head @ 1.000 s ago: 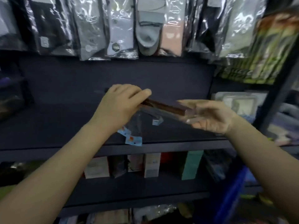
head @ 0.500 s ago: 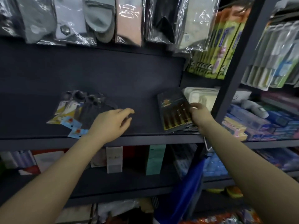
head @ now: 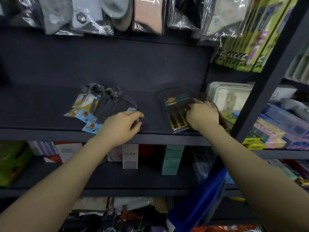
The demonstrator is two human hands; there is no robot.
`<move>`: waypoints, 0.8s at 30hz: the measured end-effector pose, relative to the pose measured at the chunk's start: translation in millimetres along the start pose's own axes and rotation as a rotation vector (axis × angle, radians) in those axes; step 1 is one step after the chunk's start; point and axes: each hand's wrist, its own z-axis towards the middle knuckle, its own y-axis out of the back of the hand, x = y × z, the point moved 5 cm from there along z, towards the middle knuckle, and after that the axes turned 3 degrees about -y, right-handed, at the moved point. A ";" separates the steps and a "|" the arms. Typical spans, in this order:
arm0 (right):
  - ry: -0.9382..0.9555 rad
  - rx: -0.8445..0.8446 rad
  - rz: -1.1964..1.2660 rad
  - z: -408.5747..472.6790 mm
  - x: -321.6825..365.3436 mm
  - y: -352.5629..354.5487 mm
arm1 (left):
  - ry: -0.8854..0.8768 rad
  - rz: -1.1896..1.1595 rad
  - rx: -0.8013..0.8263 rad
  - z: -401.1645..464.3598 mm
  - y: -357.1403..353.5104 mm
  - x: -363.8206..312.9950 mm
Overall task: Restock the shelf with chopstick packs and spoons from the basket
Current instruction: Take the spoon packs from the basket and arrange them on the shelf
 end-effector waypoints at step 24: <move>1.156 0.677 0.266 -286.3 504.7 -137.9 | 0.993 0.175 0.235 -497.1 156.3 269.5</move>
